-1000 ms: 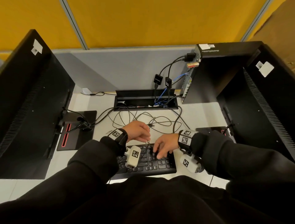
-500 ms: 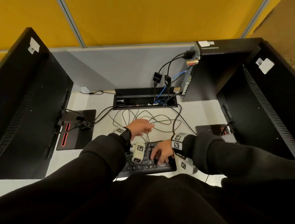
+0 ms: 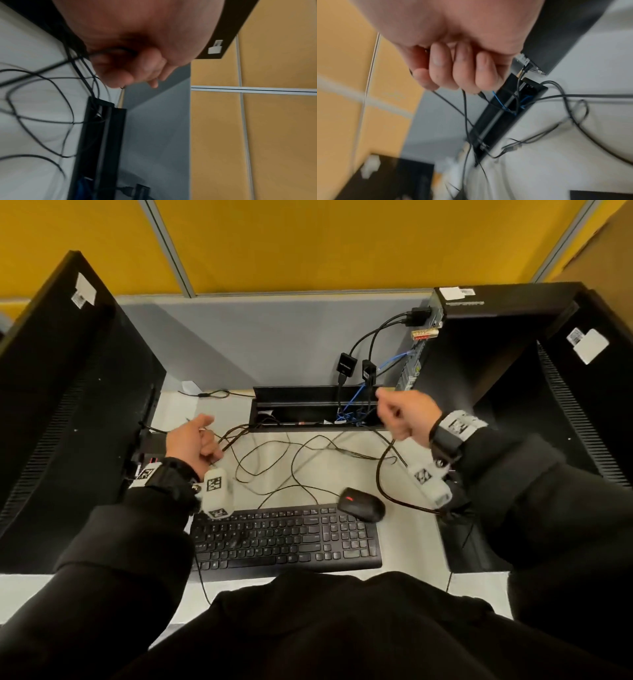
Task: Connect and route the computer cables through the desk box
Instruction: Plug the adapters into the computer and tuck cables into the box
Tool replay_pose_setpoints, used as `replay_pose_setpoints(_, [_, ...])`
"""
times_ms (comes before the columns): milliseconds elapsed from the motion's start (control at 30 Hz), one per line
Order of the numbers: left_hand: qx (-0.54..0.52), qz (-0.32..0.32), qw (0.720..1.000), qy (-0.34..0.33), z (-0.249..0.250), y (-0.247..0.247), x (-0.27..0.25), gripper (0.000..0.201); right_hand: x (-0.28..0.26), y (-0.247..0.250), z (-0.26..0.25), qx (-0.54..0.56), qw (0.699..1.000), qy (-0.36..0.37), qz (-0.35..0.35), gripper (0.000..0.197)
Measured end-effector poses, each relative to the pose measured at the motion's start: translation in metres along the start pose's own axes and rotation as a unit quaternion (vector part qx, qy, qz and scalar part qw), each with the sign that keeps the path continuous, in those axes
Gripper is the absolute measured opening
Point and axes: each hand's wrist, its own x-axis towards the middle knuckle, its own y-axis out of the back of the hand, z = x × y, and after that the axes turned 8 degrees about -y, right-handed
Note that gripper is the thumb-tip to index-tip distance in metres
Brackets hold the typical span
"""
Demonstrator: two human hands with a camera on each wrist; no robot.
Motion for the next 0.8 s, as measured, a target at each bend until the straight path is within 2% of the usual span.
replay_pose_setpoints(67, [0.129,-0.017,0.991,0.029,-0.019,0.011,0.001,0.018,0.005,0.018,-0.011,0.112,0.994,-0.002,0.001,0.054])
replay_pose_setpoints(133, [0.287,-0.061,0.956,0.025,-0.041,0.015,-0.001,0.024,0.01,0.027,-0.017,0.143,0.989,-0.025,0.006,0.05])
replay_pose_setpoints(233, [0.39,-0.106,0.914,0.034,-0.067,0.012,-0.006,0.024,0.008,0.032,-0.022,0.181,0.983,-0.037,-0.005,0.044])
replay_pose_setpoints(300, [0.478,-0.139,0.867,0.014,-0.076,0.007,-0.008,0.025,0.004,0.031,-0.027,0.242,0.97,-0.028,-0.023,0.044])
replay_pose_setpoints(367, [0.593,-0.149,0.791,-0.028,-0.078,0.002,-0.01,0.025,-0.002,0.027,-0.038,0.306,0.951,-0.007,-0.035,0.044])
replay_pose_setpoints(400, [0.642,-0.131,0.754,-0.048,-0.078,-0.001,-0.009,0.029,-0.005,0.024,-0.045,0.335,0.941,0.008,-0.046,0.044])
replay_pose_setpoints(467, [0.694,-0.068,0.709,-0.106,-0.078,-0.006,-0.008,0.062,-0.013,0.019,-0.061,0.38,0.921,0.038,-0.075,0.044])
replay_pose_setpoints(533, [0.699,-0.021,0.675,-0.233,-0.071,-0.014,-0.013,0.095,-0.023,0.013,-0.079,0.401,0.908,0.066,-0.098,0.043])
replay_pose_setpoints(567, [0.685,-0.019,0.657,-0.315,-0.066,-0.021,-0.019,0.099,-0.028,0.01,-0.088,0.404,0.904,0.081,-0.111,0.043])
replay_pose_setpoints(633, [0.61,-0.054,0.637,-0.469,-0.056,-0.039,-0.036,0.086,-0.038,0.003,-0.106,0.399,0.899,0.113,-0.137,0.042])
replay_pose_setpoints(700, [0.557,-0.138,0.606,-0.551,-0.052,-0.065,-0.056,0.05,-0.044,-0.002,-0.122,0.381,0.901,0.14,-0.153,0.041])
replay_pose_setpoints(733, [0.561,-0.202,0.584,-0.551,-0.055,-0.078,-0.064,0.033,-0.046,-0.004,-0.128,0.369,0.905,0.149,-0.153,0.04])
replay_pose_setpoints(800, [0.612,-0.324,0.537,-0.481,-0.072,-0.1,-0.066,0.021,-0.043,-0.008,-0.134,0.337,0.919,0.158,-0.131,0.039])
